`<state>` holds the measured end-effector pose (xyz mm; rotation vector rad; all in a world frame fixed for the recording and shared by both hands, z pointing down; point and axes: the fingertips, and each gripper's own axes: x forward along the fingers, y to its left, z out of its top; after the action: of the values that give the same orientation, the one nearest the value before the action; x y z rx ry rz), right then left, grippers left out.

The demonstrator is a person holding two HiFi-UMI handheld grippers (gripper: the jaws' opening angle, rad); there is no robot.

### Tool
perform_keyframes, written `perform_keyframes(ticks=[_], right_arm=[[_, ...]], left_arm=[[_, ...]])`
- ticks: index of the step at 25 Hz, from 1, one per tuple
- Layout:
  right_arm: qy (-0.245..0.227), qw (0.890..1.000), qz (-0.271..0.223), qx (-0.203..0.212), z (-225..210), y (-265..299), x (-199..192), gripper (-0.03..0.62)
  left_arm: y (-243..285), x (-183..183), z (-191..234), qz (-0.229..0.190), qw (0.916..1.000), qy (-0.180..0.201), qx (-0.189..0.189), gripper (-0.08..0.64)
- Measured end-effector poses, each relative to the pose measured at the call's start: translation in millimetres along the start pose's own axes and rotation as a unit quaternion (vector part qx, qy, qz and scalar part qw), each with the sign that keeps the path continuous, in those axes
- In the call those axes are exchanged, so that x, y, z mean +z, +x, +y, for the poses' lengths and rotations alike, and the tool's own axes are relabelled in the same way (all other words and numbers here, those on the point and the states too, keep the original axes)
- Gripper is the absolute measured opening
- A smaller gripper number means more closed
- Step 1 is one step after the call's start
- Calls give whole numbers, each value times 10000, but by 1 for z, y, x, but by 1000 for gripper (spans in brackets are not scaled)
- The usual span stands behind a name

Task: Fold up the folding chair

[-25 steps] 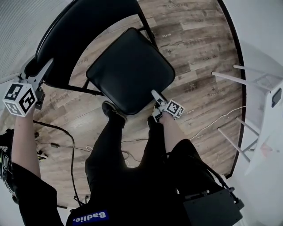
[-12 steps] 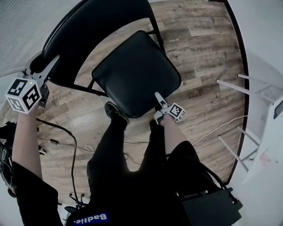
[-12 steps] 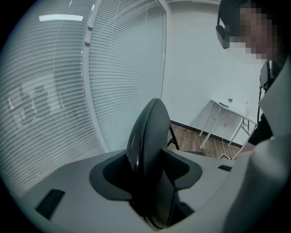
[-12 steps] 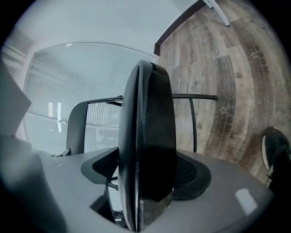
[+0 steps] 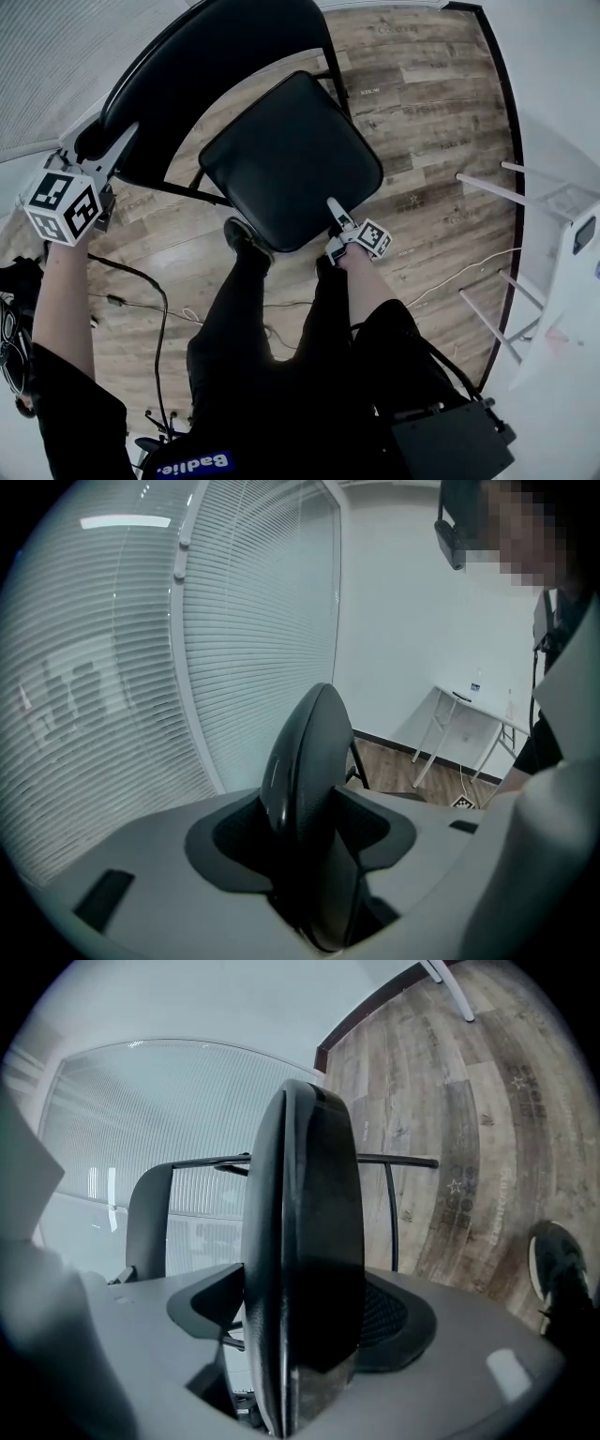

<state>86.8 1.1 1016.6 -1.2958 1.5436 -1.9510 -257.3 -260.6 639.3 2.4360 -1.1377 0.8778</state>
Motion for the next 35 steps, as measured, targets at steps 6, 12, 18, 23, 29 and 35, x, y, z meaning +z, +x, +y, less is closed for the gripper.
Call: perform_keyframes(ticks=[6,12,18,23,29,35], right_arm=[[-26,9999,26,-116,26,-1,-1,333],[-19,9999,37,-143,51,-2,-1,327],[-2,9997,23,-255,73,-3,1,327],[-18,9995,11,-304,86,-3,3,313],[-16,9993,43,-358,109,-2,1,305],[-49,9992,25,-394,132,-1,1,293]], left_arm=[[-13,13,-4,-29,10000,12,-12,215],[-24,25,-7,-65,10000,-11,-1,209],[-32,36,-11,-80,9999,-13,-60,201],[-36,41,-14,-72,10000,-26,-59,196],[-45,47,-13,-105,9999,-28,-51,193],[-55,55,-17,-191,9998,-2,-72,189]])
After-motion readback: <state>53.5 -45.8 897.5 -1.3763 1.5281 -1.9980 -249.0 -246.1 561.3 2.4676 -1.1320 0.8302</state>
